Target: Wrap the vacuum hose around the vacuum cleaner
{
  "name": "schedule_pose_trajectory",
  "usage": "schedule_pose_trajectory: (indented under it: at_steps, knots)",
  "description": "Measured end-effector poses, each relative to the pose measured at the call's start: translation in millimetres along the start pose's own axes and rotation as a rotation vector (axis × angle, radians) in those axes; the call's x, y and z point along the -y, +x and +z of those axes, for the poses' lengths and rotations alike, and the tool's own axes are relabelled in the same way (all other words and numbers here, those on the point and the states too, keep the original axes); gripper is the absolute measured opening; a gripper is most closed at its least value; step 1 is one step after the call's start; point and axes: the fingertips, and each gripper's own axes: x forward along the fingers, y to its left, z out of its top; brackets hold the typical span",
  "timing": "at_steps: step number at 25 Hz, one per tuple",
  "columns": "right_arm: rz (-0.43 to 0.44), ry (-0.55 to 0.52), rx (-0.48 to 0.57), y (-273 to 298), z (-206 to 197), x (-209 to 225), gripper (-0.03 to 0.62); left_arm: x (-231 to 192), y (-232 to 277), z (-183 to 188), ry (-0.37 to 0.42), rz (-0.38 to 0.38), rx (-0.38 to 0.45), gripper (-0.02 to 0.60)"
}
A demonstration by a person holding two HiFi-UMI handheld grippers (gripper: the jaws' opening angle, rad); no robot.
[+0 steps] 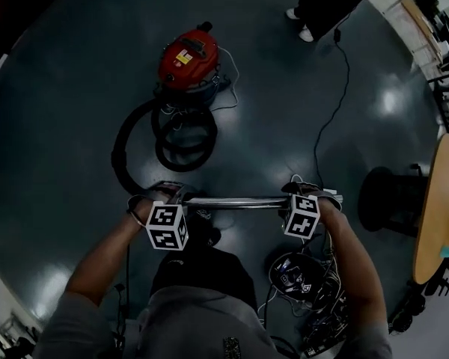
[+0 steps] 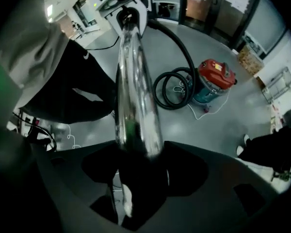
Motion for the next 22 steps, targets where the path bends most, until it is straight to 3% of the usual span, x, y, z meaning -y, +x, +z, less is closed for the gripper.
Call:
schedule_pose_trajectory:
  at_steps: [3, 4, 5, 6, 12, 16, 19, 22]
  knots:
    - [0.058, -0.148, -0.08, 28.8, 4.8, 3.5, 0.26, -5.7, 8.3, -17.3, -0.034, -0.011, -0.001, 0.15]
    - [0.05, -0.189, -0.095, 38.0, 6.8, 7.5, 0.219, -7.3, 12.1, -24.0, -0.035, -0.014, -0.009, 0.15]
    - [0.035, -0.221, -0.103, 47.3, 9.4, 11.7, 0.122, -8.3, 16.4, -31.0, -0.034, -0.018, -0.019, 0.15]
    - [0.027, -0.238, -0.104, 56.9, 12.3, 14.7, 0.067, -8.6, 21.6, -38.2, -0.035, -0.024, -0.032, 0.15]
    - [0.08, -0.265, -0.067, 105.4, 21.1, 19.4, 0.063, 1.9, 62.7, -73.9, -0.114, -0.053, -0.09, 0.15]
    - [0.073, -0.293, -0.083, 138.8, 10.3, 30.1, 0.063, 0.2, 93.9, -84.5, -0.198, -0.001, -0.131, 0.176]
    - [0.047, -0.3, -0.081, 165.1, -1.4, 41.8, 0.063, -9.9, 112.8, -80.6, -0.328, 0.052, -0.11, 0.247]
    - [0.021, -0.302, -0.055, 194.8, -10.0, 54.2, 0.063, -21.1, 132.1, -77.1, -0.461, 0.144, -0.092, 0.249]
